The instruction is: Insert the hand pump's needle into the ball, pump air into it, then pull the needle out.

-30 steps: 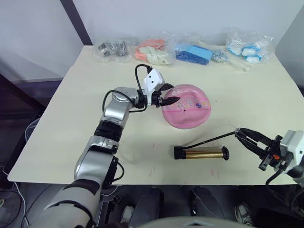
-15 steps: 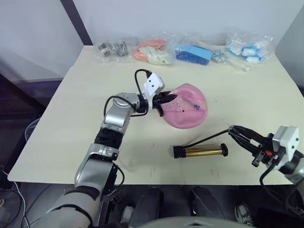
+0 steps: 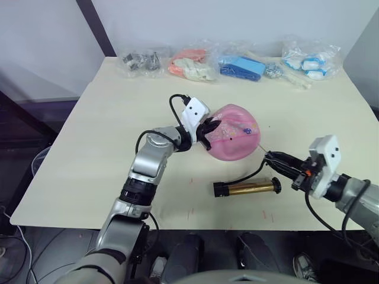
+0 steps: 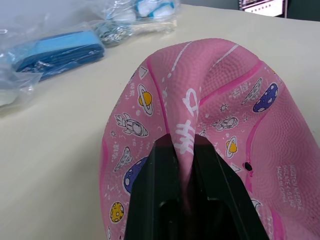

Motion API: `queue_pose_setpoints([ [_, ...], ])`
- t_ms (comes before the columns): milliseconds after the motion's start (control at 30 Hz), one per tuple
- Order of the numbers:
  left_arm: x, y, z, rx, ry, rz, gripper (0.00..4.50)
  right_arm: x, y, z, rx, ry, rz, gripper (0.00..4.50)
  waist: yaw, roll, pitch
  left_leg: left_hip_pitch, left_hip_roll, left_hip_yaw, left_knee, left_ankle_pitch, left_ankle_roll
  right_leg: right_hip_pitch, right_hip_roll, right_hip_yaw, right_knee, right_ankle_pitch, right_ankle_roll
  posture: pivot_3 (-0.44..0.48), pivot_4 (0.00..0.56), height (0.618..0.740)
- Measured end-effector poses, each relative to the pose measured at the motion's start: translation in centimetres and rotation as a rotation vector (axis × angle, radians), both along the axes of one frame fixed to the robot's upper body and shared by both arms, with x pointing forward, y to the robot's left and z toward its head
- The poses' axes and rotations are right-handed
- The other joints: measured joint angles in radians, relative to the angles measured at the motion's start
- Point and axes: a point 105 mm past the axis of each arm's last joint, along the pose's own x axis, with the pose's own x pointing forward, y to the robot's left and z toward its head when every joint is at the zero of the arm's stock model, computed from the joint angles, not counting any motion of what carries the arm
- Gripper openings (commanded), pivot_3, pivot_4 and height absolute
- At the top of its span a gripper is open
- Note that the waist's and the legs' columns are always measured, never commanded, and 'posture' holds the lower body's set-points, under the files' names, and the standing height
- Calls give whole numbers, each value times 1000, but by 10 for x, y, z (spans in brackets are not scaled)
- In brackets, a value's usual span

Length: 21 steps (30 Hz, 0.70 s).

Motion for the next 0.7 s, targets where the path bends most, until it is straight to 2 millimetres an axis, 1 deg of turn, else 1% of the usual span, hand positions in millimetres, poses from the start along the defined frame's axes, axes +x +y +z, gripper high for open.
queue_pose_setpoints([
  [200,-1,-2,-1,8,-8,20,65,19,11,8,14,108,-31,334,0,0,0,0,0,0,0,0,0,0,0,0,0,0,0,0,150,740],
  [400,-1,-5,-2,10,-11,27,65,36,25,5,80,261,-47,334,1,-1,-1,0,0,0,0,0,0,0,-1,0,0,0,0,0,150,740],
  [700,-1,-7,-3,5,-17,30,65,51,36,-3,96,400,-90,334,2,0,-1,0,0,0,0,0,0,0,-1,0,0,0,0,0,150,740],
])
